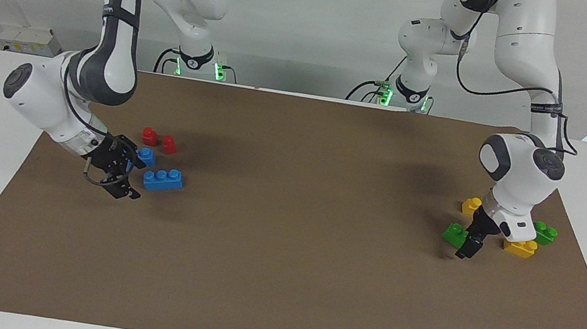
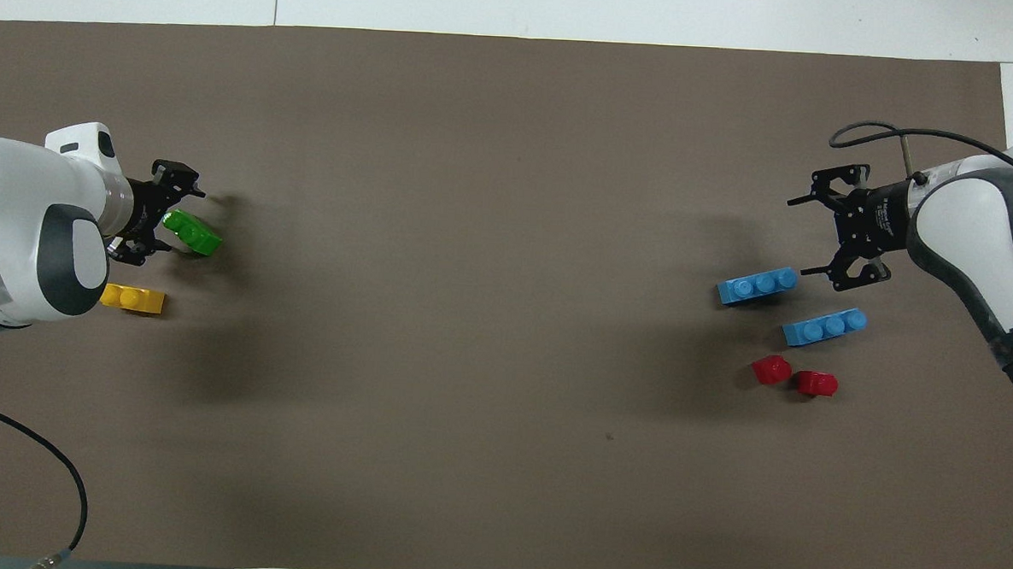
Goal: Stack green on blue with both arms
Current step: 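Close the left gripper on the green brick while the right gripper grasps the blue brick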
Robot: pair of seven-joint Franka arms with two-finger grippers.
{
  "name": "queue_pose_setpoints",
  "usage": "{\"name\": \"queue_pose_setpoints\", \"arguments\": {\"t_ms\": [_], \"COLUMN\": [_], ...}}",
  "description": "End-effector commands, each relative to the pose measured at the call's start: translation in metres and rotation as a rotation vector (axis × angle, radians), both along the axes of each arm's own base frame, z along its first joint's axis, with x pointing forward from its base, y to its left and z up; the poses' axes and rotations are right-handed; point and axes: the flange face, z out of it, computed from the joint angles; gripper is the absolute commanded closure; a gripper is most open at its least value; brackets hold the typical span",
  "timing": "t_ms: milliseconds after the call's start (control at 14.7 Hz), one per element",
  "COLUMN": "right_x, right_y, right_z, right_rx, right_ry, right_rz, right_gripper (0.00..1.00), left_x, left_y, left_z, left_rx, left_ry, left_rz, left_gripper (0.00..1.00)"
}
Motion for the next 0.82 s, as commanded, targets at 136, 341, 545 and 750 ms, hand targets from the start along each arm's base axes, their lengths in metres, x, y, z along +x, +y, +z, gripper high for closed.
{"name": "queue_pose_setpoints", "arguments": {"t_ms": [136, 341, 545, 750], "right_x": [-0.013, -0.019, -0.022, -0.021], "right_y": [0.005, 0.006, -0.002, -0.007], "right_z": [-0.016, -0.021, -0.031, -0.041], "right_rx": [0.026, 0.044, 0.050, 0.053], "right_ry": [0.044, 0.070, 0.069, 0.067], "right_rz": [-0.002, 0.045, 0.069, 0.084], "right_gripper": [0.01, 0.01, 0.01, 0.01], "left_x": [-0.006, -0.009, -0.009, -0.009], "left_y": [-0.009, -0.019, -0.018, -0.017], "left_z": [-0.004, -0.003, -0.002, 0.000], "left_rx": [0.000, 0.064, 0.073, 0.105], "left_ry": [0.019, 0.068, 0.073, 0.092], "left_rz": [-0.007, -0.086, -0.090, -0.115], "left_gripper": [0.00, 0.00, 0.00, 0.00]}}
